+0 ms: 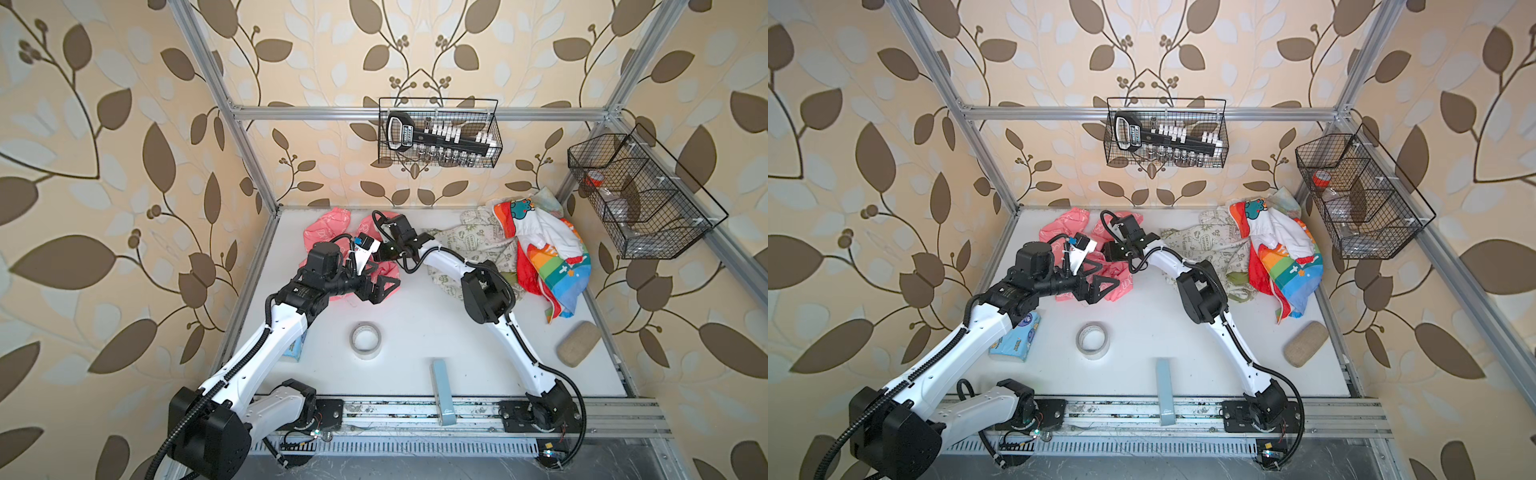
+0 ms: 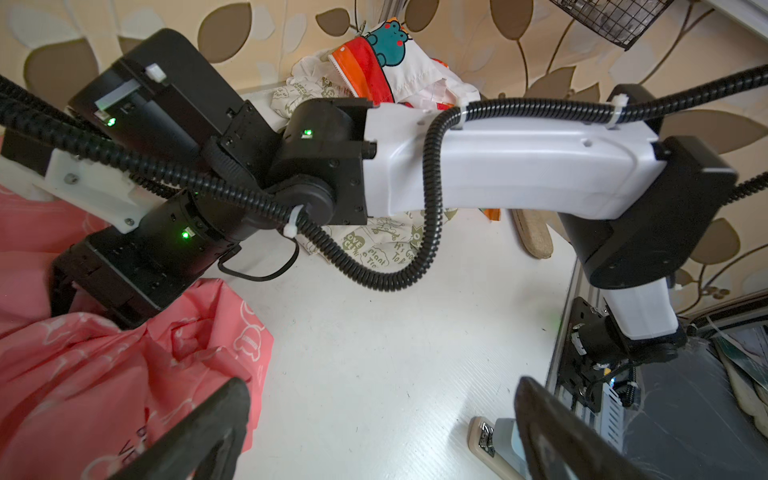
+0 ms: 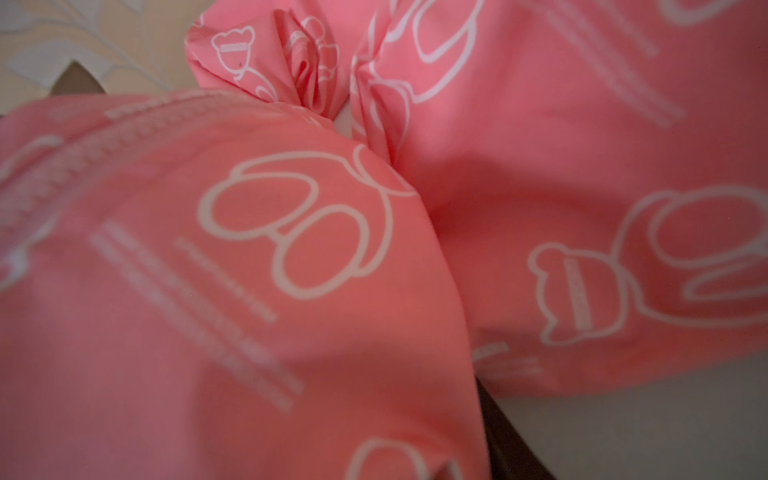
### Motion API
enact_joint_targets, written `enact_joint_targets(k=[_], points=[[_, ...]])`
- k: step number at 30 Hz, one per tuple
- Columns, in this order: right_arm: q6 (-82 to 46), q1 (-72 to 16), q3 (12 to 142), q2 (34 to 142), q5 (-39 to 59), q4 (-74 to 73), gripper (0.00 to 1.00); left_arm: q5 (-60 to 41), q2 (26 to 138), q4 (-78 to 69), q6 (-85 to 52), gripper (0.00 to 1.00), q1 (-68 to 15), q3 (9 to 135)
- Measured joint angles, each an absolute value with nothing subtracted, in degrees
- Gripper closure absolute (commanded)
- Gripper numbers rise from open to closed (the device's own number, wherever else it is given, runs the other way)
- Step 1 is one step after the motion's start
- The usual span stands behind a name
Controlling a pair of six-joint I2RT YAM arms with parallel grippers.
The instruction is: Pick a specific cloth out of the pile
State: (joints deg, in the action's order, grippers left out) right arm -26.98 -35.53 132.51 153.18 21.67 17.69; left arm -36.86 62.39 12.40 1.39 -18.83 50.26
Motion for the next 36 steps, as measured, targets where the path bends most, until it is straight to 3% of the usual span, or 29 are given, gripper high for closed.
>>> enact_joint_targets(k=[4,7,8,16,29,36], points=[[-28.3,-36.6,132.9,154.4,23.2,14.7,0.32,-36.9,62.4,12.3,1.4,0.01,-18.8,50.3],[-28.7,-37.0,132.9,154.6,24.0,13.5,0.13,-36.9,62.4,12.3,1.4,0.01,-18.8,50.3],[-28.8,-37.0,132.9,154.6,24.0,13.0,0.01,-36.9,62.4,12.3,1.4,0.01,-18.8,50.3],[-28.2,-37.0,121.6,147.4,24.0,9.0,0.0,-36.9,62.4,12.3,1.3,0.01,-18.8,50.3],[-22.7,-35.9,104.7,121.5,20.9,8.9,0.0,-37.1,60.6,12.2,1.1,0.01,-19.2,50.3],[-19.8,-30.1,87.3,105.3,15.2,13.1,0.0,-34.8,59.0,13.1,0.5,0.01,-19.2,50.6]])
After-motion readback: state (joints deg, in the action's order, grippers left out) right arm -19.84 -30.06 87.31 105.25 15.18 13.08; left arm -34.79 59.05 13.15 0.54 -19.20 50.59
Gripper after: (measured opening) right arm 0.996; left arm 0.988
